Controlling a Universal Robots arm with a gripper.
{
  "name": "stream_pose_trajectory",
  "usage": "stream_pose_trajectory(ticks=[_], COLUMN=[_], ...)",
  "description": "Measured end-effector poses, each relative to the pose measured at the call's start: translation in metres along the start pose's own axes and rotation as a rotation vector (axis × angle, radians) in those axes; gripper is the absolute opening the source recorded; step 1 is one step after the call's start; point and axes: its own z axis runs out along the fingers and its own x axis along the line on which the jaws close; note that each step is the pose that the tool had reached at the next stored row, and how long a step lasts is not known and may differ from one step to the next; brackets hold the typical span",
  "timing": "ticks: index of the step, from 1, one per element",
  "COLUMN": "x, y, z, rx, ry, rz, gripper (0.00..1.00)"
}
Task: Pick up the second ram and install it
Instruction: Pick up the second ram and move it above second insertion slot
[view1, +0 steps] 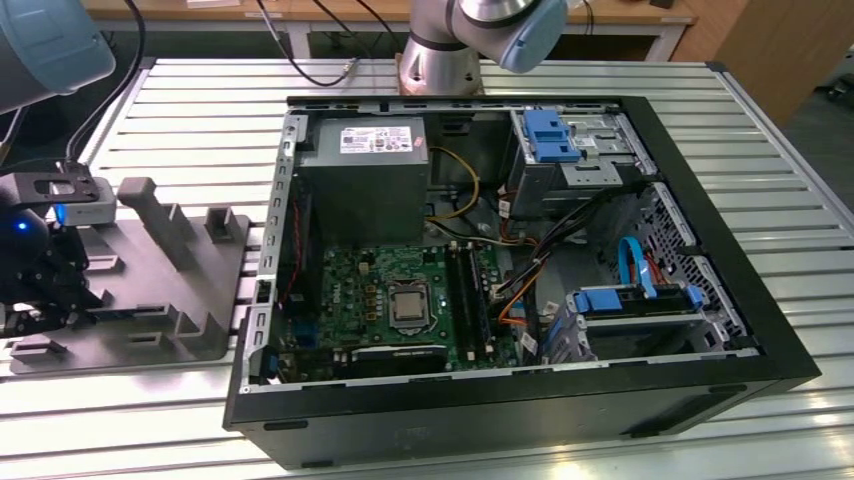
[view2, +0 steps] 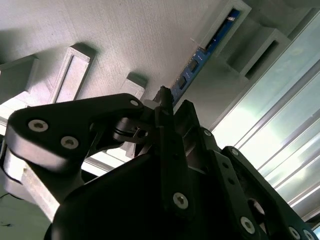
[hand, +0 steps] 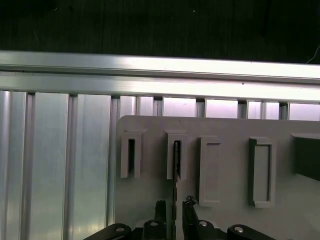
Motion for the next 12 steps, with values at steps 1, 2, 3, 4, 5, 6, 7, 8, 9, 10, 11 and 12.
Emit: stream_pose_trajectory(ticks=[1, 2, 3, 4, 5, 6, 7, 8, 9, 10, 11, 12], x=[0.0000, 0.0000, 0.0000, 0.0000, 0.0000, 0.0000, 0.0000, 0.0000, 0.0000, 0.0000, 0.0000, 0.0000], y=[0.0000, 0.0000, 0.0000, 0.0000, 0.0000, 0.0000, 0.0000, 0.0000, 0.0000, 0.0000, 0.0000, -0.0001], z=[0.0000, 0.0000, 0.0000, 0.0000, 0.0000, 0.0000, 0.0000, 0.0000, 0.0000, 0.0000, -0.0003, -0.0006], rx=[0.0000, 0.0000, 0.0000, 0.0000, 0.0000, 0.0000, 0.0000, 0.0000, 0.0000, 0.0000, -0.0001, 0.0000], ry=[0.0001, 0.0001, 0.0002, 0.0003, 0.0003, 0.0004, 0.0005, 0.0005, 0.0006, 0.0007, 0.0008, 0.0007], rz=[0.000, 0.000, 0.000, 0.000, 0.000, 0.000, 0.000, 0.000, 0.000, 0.000, 0.000, 0.000], gripper=[0.27, 0.27, 0.27, 0.26, 0.26, 0.19, 0.19, 0.19, 0.19, 0.19, 0.19, 0.19])
